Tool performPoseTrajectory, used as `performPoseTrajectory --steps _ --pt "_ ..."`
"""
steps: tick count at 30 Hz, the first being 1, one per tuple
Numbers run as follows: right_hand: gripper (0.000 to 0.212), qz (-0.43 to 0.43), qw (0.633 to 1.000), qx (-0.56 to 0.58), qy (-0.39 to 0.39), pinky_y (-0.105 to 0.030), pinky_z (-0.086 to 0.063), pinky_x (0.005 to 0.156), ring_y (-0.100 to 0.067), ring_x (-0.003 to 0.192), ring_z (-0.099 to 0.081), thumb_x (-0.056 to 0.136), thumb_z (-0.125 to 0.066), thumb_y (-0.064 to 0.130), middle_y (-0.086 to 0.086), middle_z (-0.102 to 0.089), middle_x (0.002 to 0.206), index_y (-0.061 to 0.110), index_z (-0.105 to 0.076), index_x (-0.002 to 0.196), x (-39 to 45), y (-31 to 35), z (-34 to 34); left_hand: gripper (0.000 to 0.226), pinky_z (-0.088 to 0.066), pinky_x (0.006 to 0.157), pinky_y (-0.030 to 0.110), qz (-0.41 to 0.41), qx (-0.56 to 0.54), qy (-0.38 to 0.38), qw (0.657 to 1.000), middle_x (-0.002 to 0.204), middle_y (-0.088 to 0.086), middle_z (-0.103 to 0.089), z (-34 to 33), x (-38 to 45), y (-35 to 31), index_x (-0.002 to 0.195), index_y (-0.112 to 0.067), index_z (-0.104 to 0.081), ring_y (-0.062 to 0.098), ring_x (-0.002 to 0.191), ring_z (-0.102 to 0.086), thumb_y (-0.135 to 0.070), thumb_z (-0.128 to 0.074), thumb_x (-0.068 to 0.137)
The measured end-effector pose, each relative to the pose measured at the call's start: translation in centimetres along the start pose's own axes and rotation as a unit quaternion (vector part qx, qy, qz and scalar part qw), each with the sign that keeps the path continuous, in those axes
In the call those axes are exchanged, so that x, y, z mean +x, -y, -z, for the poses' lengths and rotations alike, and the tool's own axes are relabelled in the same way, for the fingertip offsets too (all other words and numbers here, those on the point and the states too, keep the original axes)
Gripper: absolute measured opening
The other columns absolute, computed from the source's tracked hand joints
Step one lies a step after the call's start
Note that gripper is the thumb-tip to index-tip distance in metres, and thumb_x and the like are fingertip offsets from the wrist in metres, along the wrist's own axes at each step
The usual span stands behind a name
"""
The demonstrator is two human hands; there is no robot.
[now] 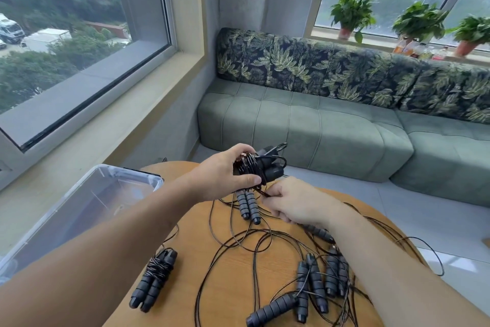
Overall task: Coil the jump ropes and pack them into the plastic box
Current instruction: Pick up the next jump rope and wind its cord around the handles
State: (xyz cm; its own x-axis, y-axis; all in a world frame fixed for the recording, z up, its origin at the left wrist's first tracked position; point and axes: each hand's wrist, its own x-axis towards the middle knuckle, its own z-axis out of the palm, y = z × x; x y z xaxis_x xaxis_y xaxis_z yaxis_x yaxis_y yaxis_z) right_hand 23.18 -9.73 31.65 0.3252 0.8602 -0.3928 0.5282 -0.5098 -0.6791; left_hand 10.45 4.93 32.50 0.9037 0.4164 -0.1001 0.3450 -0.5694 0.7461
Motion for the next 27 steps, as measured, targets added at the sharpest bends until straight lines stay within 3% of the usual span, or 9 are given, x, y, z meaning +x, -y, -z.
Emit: performPoseTrajectory --steps 4,7,11,13,18,20,23,25,27 --pt "0.031 -0.029 0.991 -0.132 0.010 -0.025 -0.051 0.057 -0.009 0.043 -0.055 0.095 -0.053 0.020 0.009 -0.055 0.040 0.017 -0.057 0.065 -0.9 0.7 1.3 0.050 -0.043 0.058 0.013 -0.012 0.139 0.026 0.990 0.096 -0.012 -0.057 -0.2 0.0 -0.5 0.133 -0.033 -0.035 0.007 0.078 -0.059 -0.040 -0.064 0.093" --pt "0.026 -0.032 0.987 -0.155 0.002 -0.030 -0.055 0.067 -0.013 0.047 -0.058 0.088 -0.057 0.020 0.003 -0.060 0.045 0.017 -0.062 0.063 -1.2 1.4 2.3 0.049 -0.036 0.054 0.014 -0.011 0.223 0.037 0.974 0.101 -0.010 -0.060 -0.5 -0.1 -0.7 0.129 -0.032 -0.033 0.012 0.078 -0.056 -0.037 -0.065 0.092" --pt "0.012 -0.049 0.998 -0.016 0.028 -0.024 -0.052 0.054 -0.016 0.048 -0.058 0.081 -0.058 0.005 -0.005 -0.062 0.053 0.007 -0.070 0.079 -1.6 2.8 2.2 0.045 -0.038 0.058 0.027 -0.030 0.333 0.016 0.942 0.109 -0.003 -0.060 -1.8 0.0 -0.8 0.125 -0.029 -0.033 0.019 0.078 -0.055 -0.037 -0.061 0.090" --pt "0.019 -0.049 0.998 0.034 0.034 -0.022 -0.052 0.050 -0.015 0.046 -0.058 0.080 -0.059 -0.001 -0.008 -0.064 0.059 -0.002 -0.072 0.094 -1.7 3.1 2.3 0.046 -0.044 0.064 0.033 -0.034 0.350 0.006 0.936 0.110 -0.003 -0.057 -2.8 0.0 -0.6 0.124 -0.029 -0.034 0.021 0.080 -0.056 -0.042 -0.059 0.088" --pt "0.022 -0.054 0.986 0.157 0.023 -0.025 -0.053 0.049 -0.017 0.051 -0.063 0.080 -0.061 -0.007 -0.009 -0.065 0.061 0.002 -0.064 0.099 -1.2 2.7 2.8 0.056 -0.051 0.070 0.037 -0.002 0.321 0.015 0.947 0.092 -0.010 -0.059 -3.9 0.0 -0.2 0.109 -0.032 -0.041 0.019 0.083 -0.060 -0.076 -0.055 0.076" --pt "0.016 -0.042 0.975 0.213 0.055 -0.026 -0.057 0.058 -0.016 0.060 -0.064 0.084 -0.068 0.001 -0.012 -0.067 0.073 0.000 -0.067 0.100 -1.0 2.2 3.4 0.047 -0.050 0.067 0.036 -0.005 0.325 -0.007 0.946 0.089 -0.008 -0.059 -4.0 0.1 -0.3 0.108 -0.031 -0.042 0.020 0.081 -0.060 -0.072 -0.047 0.084" --pt "0.043 0.011 0.907 0.408 0.104 -0.027 -0.059 0.072 -0.018 0.077 -0.064 0.086 -0.073 0.024 -0.014 -0.066 0.091 -0.005 -0.064 0.117 -1.0 0.7 3.9 0.039 -0.044 0.060 0.033 0.006 0.299 -0.037 0.954 0.075 -0.010 -0.052 -3.9 0.3 0.0 0.104 -0.030 -0.041 0.016 0.071 -0.055 -0.066 -0.044 0.089" --pt "0.047 0.050 0.874 0.477 0.075 -0.026 -0.057 0.070 -0.016 0.076 -0.062 0.081 -0.074 0.018 -0.010 -0.065 0.090 -0.001 -0.060 0.122 -1.1 0.0 3.1 0.039 -0.043 0.057 0.032 0.018 0.285 -0.057 0.957 0.073 -0.011 -0.049 -3.9 0.4 0.2 0.103 -0.029 -0.040 0.016 0.068 -0.054 -0.066 -0.044 0.090" --pt "0.049 0.063 0.888 0.455 -0.016 -0.025 -0.050 0.063 -0.013 0.067 -0.057 0.078 -0.080 0.011 -0.002 -0.063 0.077 0.003 -0.060 0.122 -0.7 -0.1 1.4 0.039 -0.043 0.055 0.031 0.024 0.282 -0.078 0.956 0.073 -0.010 -0.051 -4.4 0.6 0.5 0.099 -0.028 -0.040 0.014 0.064 -0.054 -0.066 -0.043 0.091"
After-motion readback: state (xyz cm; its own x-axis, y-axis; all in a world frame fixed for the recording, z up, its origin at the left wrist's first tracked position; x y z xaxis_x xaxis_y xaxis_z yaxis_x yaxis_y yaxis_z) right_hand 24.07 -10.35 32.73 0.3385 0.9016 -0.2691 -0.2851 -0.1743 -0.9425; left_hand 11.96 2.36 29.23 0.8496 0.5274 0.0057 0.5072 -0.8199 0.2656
